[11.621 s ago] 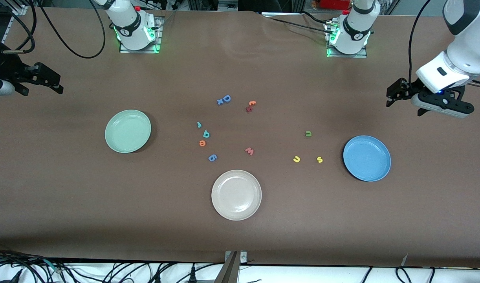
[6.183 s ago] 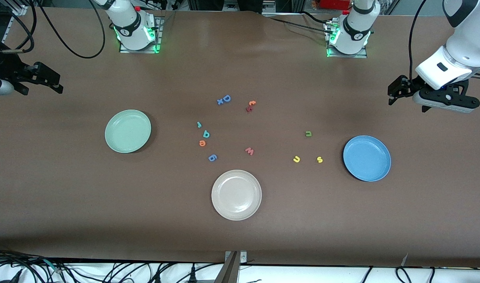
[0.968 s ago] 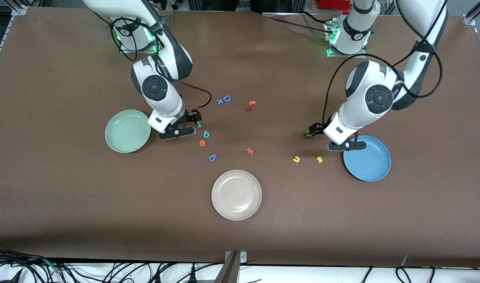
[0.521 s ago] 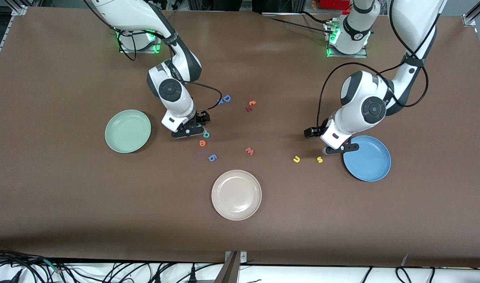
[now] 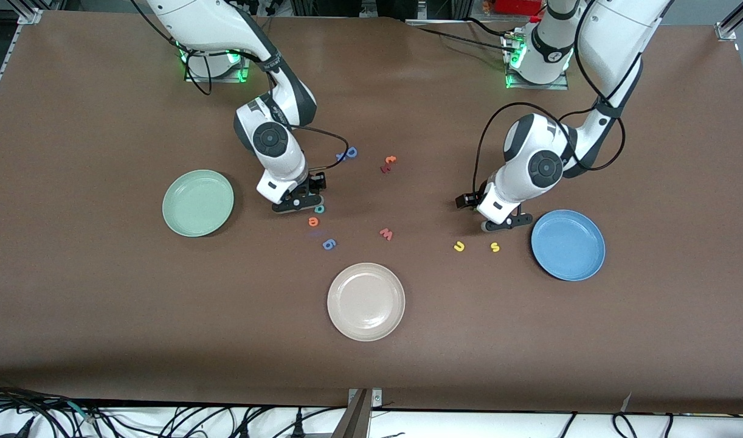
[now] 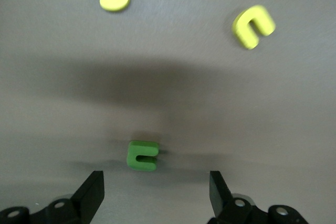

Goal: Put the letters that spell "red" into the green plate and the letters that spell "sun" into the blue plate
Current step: 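Grasp the r with the right gripper while the left gripper grasps the n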

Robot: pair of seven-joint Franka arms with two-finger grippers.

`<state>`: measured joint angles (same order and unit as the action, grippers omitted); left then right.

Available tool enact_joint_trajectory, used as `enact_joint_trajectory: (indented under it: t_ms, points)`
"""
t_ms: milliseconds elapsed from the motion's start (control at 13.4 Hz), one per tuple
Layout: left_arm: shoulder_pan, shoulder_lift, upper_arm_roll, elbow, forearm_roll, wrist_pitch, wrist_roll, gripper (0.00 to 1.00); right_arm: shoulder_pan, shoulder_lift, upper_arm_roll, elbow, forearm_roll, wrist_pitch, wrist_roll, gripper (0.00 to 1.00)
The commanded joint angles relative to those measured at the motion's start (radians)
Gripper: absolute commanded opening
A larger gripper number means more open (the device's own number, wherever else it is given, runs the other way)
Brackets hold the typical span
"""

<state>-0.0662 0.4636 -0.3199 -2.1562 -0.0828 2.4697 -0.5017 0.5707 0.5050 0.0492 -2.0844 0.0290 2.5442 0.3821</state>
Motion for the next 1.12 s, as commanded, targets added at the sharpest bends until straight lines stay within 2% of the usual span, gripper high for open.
enact_joint_trajectory:
  t_ms: [0,74,447,745,968,1043]
  points:
    - [-0.026,-0.008,0.032,-0.031,0.124,0.014,-0.001,0.89,0.014,0.015,-0.008,0.01,0.009,0.002,0.008,0.57]
    - [-0.026,-0.008,0.033,-0.033,0.129,0.012,-0.001,0.87,0.014,0.014,-0.008,0.012,0.009,0.002,0.009,0.51]
    - [-0.027,-0.008,0.033,-0.025,0.123,0.015,-0.063,0.85,0.017,0.015,-0.008,0.015,0.008,0.005,0.008,0.41]
    - [-0.049,0.006,0.033,-0.019,0.123,0.038,-0.1,0.83,0.017,0.015,-0.008,0.017,0.006,0.004,0.006,0.13]
    - [-0.055,0.017,0.035,-0.021,0.13,0.057,-0.104,0.83,0.017,0.015,-0.009,0.018,0.008,0.001,0.004,0.03]
    - [-0.058,0.018,0.035,-0.021,0.135,0.058,-0.104,0.82,0.017,0.014,-0.009,0.018,0.006,0.001,0.001,0.02]
